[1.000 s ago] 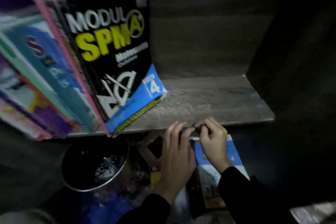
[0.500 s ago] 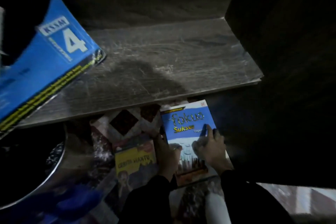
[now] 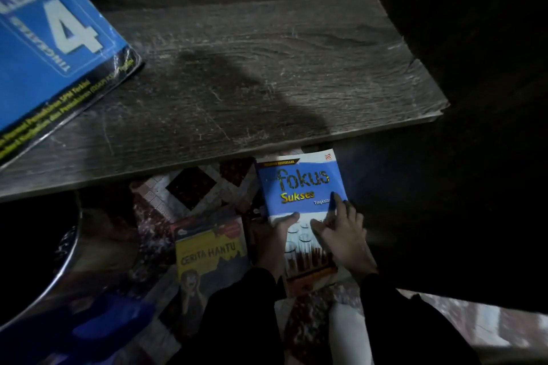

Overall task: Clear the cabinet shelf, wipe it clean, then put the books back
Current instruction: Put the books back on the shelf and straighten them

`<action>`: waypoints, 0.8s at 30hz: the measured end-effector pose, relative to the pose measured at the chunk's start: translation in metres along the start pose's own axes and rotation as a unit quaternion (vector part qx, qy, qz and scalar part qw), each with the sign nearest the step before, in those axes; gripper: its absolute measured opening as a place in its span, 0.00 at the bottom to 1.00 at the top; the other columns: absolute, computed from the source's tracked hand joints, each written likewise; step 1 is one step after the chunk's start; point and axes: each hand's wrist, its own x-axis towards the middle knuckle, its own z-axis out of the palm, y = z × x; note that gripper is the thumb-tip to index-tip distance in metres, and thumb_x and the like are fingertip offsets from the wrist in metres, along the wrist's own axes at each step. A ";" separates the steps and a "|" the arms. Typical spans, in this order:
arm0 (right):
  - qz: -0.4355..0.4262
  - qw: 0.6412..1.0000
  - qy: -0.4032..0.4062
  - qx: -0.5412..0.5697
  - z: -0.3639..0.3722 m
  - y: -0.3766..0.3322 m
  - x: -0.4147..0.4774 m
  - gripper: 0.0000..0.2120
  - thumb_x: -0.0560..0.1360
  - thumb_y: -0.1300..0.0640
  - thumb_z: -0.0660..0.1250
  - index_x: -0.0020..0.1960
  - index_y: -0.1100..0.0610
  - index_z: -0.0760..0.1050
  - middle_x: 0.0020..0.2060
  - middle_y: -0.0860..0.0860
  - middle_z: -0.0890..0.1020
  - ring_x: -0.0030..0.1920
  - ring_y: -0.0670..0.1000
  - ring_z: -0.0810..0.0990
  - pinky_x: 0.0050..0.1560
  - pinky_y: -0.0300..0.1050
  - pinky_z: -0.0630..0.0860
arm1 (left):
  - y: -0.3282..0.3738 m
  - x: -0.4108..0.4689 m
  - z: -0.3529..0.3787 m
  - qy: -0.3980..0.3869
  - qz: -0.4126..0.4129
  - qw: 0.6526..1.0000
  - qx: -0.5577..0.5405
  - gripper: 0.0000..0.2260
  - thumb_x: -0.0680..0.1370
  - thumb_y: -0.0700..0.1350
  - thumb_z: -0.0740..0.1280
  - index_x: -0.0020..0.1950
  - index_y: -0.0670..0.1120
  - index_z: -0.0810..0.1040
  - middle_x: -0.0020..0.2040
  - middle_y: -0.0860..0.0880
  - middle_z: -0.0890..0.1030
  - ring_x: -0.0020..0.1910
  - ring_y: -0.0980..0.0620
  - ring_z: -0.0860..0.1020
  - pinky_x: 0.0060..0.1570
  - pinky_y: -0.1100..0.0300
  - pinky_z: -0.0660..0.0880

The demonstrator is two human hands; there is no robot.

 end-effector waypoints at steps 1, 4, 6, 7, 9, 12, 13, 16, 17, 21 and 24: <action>-0.003 1.000 -0.005 0.009 -0.001 0.002 -0.001 0.38 0.74 0.45 0.65 0.78 0.48 0.49 0.75 0.52 0.55 0.73 0.54 0.53 0.70 0.55 0.53 | -0.002 0.000 -0.001 -0.005 0.019 1.000 0.013 0.12 0.74 0.41 0.72 0.56 0.51 0.78 0.49 0.61 0.82 0.45 0.64 0.80 0.47 0.56 0.75; -0.017 1.000 -0.002 0.009 -0.001 0.006 -0.004 0.39 0.74 0.41 0.64 0.78 0.48 0.50 0.74 0.52 0.58 0.72 0.54 0.54 0.69 0.55 0.54 | -0.008 0.002 -0.009 0.025 0.049 0.998 0.033 0.28 0.70 0.42 0.77 0.64 0.53 0.67 0.56 0.63 0.77 0.52 0.63 0.78 0.51 0.54 0.77; -0.018 1.000 -0.001 0.019 -0.001 0.006 -0.006 0.39 0.73 0.40 0.66 0.77 0.47 0.51 0.72 0.52 0.61 0.70 0.54 0.56 0.69 0.55 0.55 | -0.008 0.002 -0.013 0.014 0.038 0.999 0.028 0.36 0.65 0.51 0.79 0.68 0.55 0.64 0.62 0.60 0.76 0.57 0.60 0.77 0.53 0.54 0.76; -0.013 1.000 0.001 0.025 0.000 0.006 -0.006 0.41 0.72 0.38 0.66 0.77 0.47 0.52 0.71 0.52 0.61 0.70 0.54 0.56 0.69 0.55 0.55 | -0.009 0.002 -0.016 -0.005 0.027 0.999 0.021 0.39 0.63 0.54 0.80 0.70 0.54 0.65 0.64 0.56 0.77 0.58 0.56 0.78 0.54 0.53 0.76; -0.001 0.999 0.020 0.032 0.000 0.007 -0.007 0.43 0.69 0.35 0.66 0.77 0.48 0.52 0.71 0.54 0.62 0.71 0.55 0.57 0.69 0.54 0.55 | -0.013 0.001 -0.026 -0.028 0.033 0.999 -0.005 0.39 0.64 0.52 0.80 0.71 0.51 0.67 0.66 0.50 0.77 0.60 0.51 0.78 0.56 0.50 0.75; 0.032 0.996 -0.001 0.079 -0.001 0.008 -0.012 0.43 0.70 0.40 0.71 0.77 0.48 0.52 0.69 0.54 0.67 0.70 0.56 0.63 0.69 0.52 0.60 | -0.012 -0.007 -0.049 -0.037 0.024 0.998 -0.039 0.30 0.69 0.43 0.76 0.69 0.48 0.70 0.62 0.48 0.80 0.60 0.48 0.78 0.59 0.48 0.73; 0.052 0.990 -0.027 0.125 0.000 0.009 -0.013 0.41 0.70 0.42 0.72 0.76 0.45 0.54 0.64 0.51 0.72 0.65 0.52 0.69 0.67 0.49 0.64 | -0.012 -0.007 -0.059 -0.022 0.011 0.998 -0.052 0.29 0.69 0.40 0.76 0.68 0.48 0.71 0.60 0.48 0.80 0.58 0.48 0.79 0.57 0.49 0.74; 0.070 0.979 -0.117 0.150 0.014 0.010 -0.019 0.32 0.66 0.36 0.74 0.64 0.33 0.61 0.47 0.40 0.81 0.52 0.46 0.78 0.60 0.44 0.71 | -0.015 -0.002 -0.092 0.027 -0.030 0.998 -0.058 0.39 0.64 0.47 0.80 0.71 0.49 0.65 0.62 0.45 0.79 0.57 0.47 0.79 0.56 0.46 0.75; 0.071 0.978 -0.129 0.148 0.024 0.016 -0.018 0.35 0.61 0.29 0.73 0.64 0.31 0.62 0.51 0.41 0.81 0.56 0.49 0.79 0.62 0.49 0.72 | -0.011 -0.004 -0.101 0.030 -0.048 0.997 -0.059 0.41 0.62 0.49 0.81 0.71 0.49 0.64 0.62 0.45 0.78 0.58 0.45 0.78 0.57 0.43 0.75; 0.074 0.981 -0.137 0.120 0.026 0.000 -0.028 0.43 0.56 0.21 0.66 0.69 0.31 0.60 0.62 0.51 0.68 0.63 0.57 0.72 0.66 0.51 0.68 | -0.006 -0.001 -0.137 -0.012 -0.090 0.994 -0.056 0.38 0.65 0.52 0.80 0.71 0.51 0.68 0.63 0.46 0.78 0.60 0.44 0.78 0.53 0.45 0.76; 0.079 0.961 -0.165 0.207 0.016 -0.009 -0.025 0.37 0.65 0.35 0.72 0.70 0.34 0.60 0.56 0.47 0.64 0.62 0.54 0.68 0.63 0.47 0.66 | -0.001 0.000 -0.145 -0.058 -0.111 0.991 -0.037 0.33 0.65 0.59 0.78 0.67 0.55 0.74 0.65 0.48 0.78 0.64 0.42 0.75 0.62 0.39 0.70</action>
